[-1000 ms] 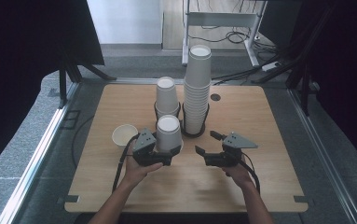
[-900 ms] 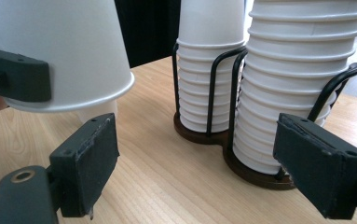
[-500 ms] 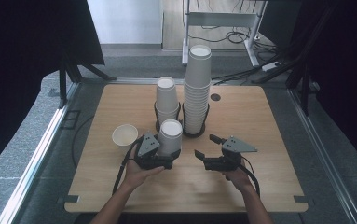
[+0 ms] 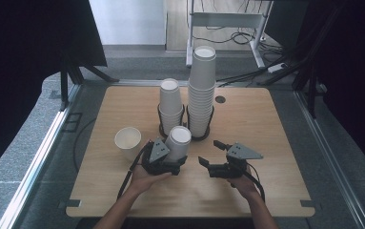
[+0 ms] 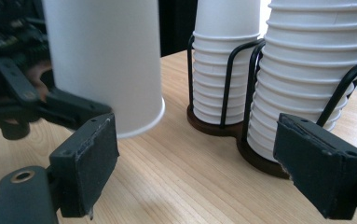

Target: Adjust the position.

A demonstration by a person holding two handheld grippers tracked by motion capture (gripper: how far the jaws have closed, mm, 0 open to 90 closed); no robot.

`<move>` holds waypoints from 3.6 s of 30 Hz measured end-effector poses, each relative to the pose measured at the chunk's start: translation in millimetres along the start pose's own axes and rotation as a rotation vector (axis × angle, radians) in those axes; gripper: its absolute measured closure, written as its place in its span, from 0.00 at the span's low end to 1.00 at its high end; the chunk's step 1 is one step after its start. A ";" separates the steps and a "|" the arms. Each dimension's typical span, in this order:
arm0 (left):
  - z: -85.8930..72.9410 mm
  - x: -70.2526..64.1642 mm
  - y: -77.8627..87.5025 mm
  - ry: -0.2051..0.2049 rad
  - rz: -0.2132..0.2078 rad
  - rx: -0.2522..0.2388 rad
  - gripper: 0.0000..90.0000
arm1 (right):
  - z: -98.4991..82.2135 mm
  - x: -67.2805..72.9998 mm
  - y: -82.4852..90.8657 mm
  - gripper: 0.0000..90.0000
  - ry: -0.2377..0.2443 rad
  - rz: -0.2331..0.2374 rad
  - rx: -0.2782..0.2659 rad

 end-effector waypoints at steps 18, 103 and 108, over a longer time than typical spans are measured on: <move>-14.4 -9.6 -26.3 -0.032 -0.013 0.114 0.14 | 6.6 3.9 2.2 0.15 -0.059 0.049 -0.032; -16.1 -35.4 -47.6 -0.117 -0.073 0.183 0.13 | -1.3 23.3 -24.2 0.24 -0.163 0.120 -0.018; -15.9 -34.9 -47.5 -0.121 -0.070 0.181 0.14 | -1.3 22.6 -24.4 0.23 -0.174 0.120 -0.017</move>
Point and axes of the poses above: each handheld gripper's, and its own axes: y roughly backward along the jaws, z roughly out of its top, x roughly to its left, the point moved 5 cm from there along -y, roughly forward along the jaws, and after that the axes turned 12 degrees about -z, right-handed, at the moved point
